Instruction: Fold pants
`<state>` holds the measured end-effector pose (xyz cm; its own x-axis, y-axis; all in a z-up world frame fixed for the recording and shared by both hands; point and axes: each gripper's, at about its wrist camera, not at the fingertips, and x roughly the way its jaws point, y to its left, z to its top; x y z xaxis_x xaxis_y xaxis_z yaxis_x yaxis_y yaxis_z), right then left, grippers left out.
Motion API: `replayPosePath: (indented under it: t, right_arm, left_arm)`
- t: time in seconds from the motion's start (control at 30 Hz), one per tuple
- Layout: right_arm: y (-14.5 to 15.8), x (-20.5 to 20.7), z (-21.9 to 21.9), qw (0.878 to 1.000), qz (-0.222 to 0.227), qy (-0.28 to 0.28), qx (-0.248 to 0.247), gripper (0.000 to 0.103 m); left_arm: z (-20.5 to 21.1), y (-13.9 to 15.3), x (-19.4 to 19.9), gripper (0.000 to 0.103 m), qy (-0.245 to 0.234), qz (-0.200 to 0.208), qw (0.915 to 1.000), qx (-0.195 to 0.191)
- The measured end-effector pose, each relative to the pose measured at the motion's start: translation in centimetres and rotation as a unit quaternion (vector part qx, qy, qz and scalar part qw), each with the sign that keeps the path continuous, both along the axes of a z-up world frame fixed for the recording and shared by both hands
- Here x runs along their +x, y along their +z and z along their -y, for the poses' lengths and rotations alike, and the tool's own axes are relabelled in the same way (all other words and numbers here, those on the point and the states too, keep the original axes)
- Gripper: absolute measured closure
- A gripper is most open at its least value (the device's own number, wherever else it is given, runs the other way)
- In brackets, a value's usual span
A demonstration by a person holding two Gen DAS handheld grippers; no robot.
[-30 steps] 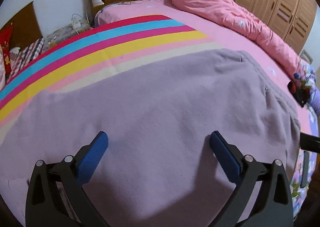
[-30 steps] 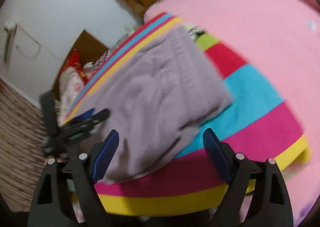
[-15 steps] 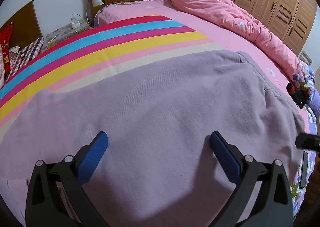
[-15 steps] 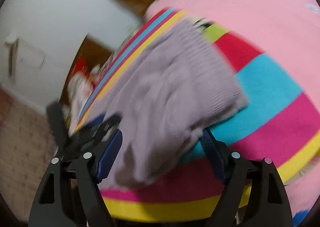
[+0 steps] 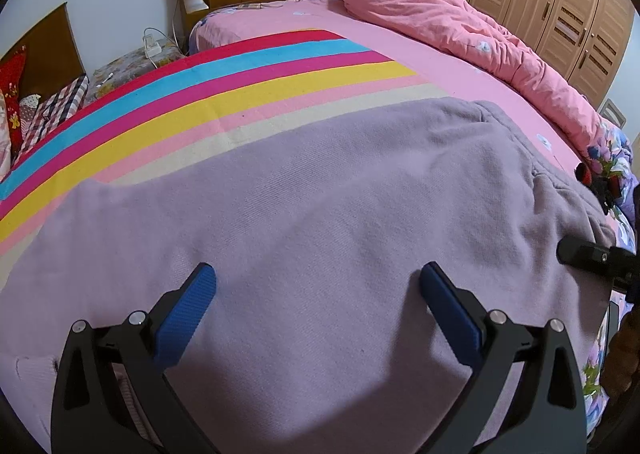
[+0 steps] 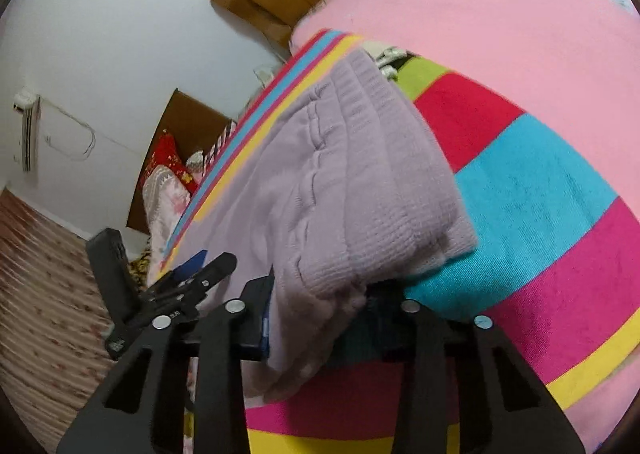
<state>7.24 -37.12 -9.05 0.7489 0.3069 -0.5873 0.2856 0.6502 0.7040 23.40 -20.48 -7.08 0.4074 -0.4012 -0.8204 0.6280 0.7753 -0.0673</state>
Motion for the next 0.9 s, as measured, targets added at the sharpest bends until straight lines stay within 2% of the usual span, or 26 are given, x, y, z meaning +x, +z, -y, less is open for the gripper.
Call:
replayPosePath:
  t: [0.07,0.1,0.17,0.2,0.23,0.27,0.33,0.37,0.4,0.43,0.47,0.5,0.53,0.57,0.6,0.63,0.7,0.73,0.77,0.8,0.83,0.87,0.9]
  right_arm:
    - [-0.2,-0.4,0.3,0.999,0.012,-0.023,0.031,0.067]
    - [-0.2,-0.6,0.5,0.998,0.014,-0.035,0.042,0.067]
    - [0.8,-0.8,-0.1,0.998,0.018,-0.054,0.03,0.068]
    - [2.1,-0.6,-0.9,0.998,0.025,-0.06,0.004,0.068]
    - [3.4,-0.4,-1.8,0.997,0.033,-0.06,-0.024,0.07]
    - [5.9,0.1,-3.5,0.994,0.051,-0.054,-0.078,0.07]
    - [9.6,1.3,-6.8,0.983,0.084,-0.032,-0.16,0.07]
    - [11.9,2.1,-9.8,0.971,0.106,-0.008,-0.212,0.07]
    - [13.7,2.8,-12.6,0.958,0.125,0.02,-0.259,0.07]
    - [15.5,3.5,-17.0,0.935,0.149,0.062,-0.317,0.07]
    - [16.4,3.9,-20.1,0.917,0.163,0.09,-0.352,0.07]
    - [16.9,4.1,-24.4,0.892,0.178,0.132,-0.394,0.07]
    - [16.9,4.3,-27.3,0.874,0.185,0.162,-0.419,0.07]
    - [16.1,4.1,-31.8,0.841,0.192,0.213,-0.458,0.07]
    - [15.0,3.9,-35.0,0.816,0.192,0.25,-0.485,0.07]
    - [13.5,3.9,-37.9,0.79,0.186,0.288,-0.509,0.071]
    - [8.3,3.4,-43.6,0.713,0.154,0.379,-0.569,0.074]
    - [4.8,2.8,-46.0,0.662,0.136,0.422,-0.604,0.076]
    - [3.3,1.9,-46.8,0.632,0.156,0.403,-0.643,0.076]
    - [2.6,1.2,-47.3,0.611,0.173,0.383,-0.671,0.076]
    - [2.6,1.1,-47.1,0.612,0.173,0.38,-0.672,0.076]
    - [3.2,1.6,-46.5,0.632,0.172,0.38,-0.653,0.076]
    - [3.6,1.8,-46.1,0.642,0.175,0.378,-0.644,0.077]
  left_arm:
    - [-0.3,0.5,0.0,0.002,0.009,-0.009,0.9999,-0.007]
    - [-1.3,1.5,-0.3,0.002,0.022,-0.022,0.9988,-0.039]
    - [-4.7,4.8,-1.2,0.002,0.032,-0.04,0.9856,-0.161]
    - [-6.9,6.5,-1.6,0.002,0.037,-0.04,0.9757,-0.212]
    - [-9.5,8.0,-2.0,0.002,0.045,-0.03,0.9676,-0.247]
    - [-11.8,9.0,-2.3,0.002,0.056,-0.014,0.9635,-0.261]
    - [-16.9,10.5,-2.7,0.002,0.107,0.032,0.96,-0.257]
    - [-20.4,10.9,-2.9,0.002,0.149,0.054,0.9562,-0.247]
    - [-23.7,11.0,-3.1,0.002,0.185,0.065,0.9497,-0.244]
    - [-27.8,10.7,-3.5,0.002,0.231,0.068,0.9386,-0.247]
    - [-30.5,10.4,-3.8,0.002,0.261,0.066,0.9301,-0.25]
    - [-33.4,9.9,-4.2,0.002,0.294,0.062,0.9188,-0.256]
    - [-36.9,9.1,-5.0,0.002,0.331,0.056,0.9048,-0.262]
    - [-38.7,8.6,-5.6,0.002,0.35,0.052,0.8979,-0.262]
    - [-40.9,7.9,-6.4,0.002,0.371,0.047,0.89,-0.26]
    - [-42.2,7.4,-7.0,0.002,0.383,0.044,0.8861,-0.258]
    - [-45.0,6.2,-8.5,0.002,0.399,0.03,0.8795,-0.258]
    - [-45.7,5.8,-9.0,0.002,0.398,0.019,0.8792,-0.262]
    - [-46.0,5.4,-9.5,0.002,0.391,0.009,0.8799,-0.27]
    - [-46.0,5.2,-9.7,0.002,0.382,-0.002,0.8811,-0.28]
    - [-46.0,4.8,-9.8,0.002,0.367,-0.018,0.8819,-0.295]
    - [-45.9,4.4,-10.0,0.002,0.352,-0.035,0.8815,-0.313]
    - [-45.4,4.1,-9.9,0.002,0.339,-0.049,0.8801,-0.329]
